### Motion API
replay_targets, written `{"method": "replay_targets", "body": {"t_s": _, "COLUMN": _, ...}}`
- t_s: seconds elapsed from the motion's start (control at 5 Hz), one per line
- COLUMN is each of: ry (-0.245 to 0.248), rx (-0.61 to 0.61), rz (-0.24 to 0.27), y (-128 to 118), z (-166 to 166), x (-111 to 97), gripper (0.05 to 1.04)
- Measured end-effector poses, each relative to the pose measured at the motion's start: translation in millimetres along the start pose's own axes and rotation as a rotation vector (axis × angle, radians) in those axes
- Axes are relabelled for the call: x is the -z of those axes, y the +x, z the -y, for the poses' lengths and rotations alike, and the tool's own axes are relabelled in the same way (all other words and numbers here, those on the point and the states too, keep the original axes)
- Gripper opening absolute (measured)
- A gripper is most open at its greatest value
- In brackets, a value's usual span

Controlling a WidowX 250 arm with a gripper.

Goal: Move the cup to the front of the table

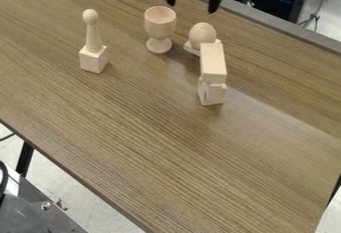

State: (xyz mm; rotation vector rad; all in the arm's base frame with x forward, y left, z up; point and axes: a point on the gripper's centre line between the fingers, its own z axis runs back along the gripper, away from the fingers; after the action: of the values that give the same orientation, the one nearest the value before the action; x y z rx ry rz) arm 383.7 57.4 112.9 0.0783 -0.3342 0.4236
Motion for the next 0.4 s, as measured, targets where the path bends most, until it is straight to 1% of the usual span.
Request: {"method": "replay_targets", "body": {"t_s": 0.4, "ry": 0.027, "rx": -0.046, "rz": 0.013, "y": 5.5, "z": -14.3, "x": 3.6, "gripper": 0.999}}
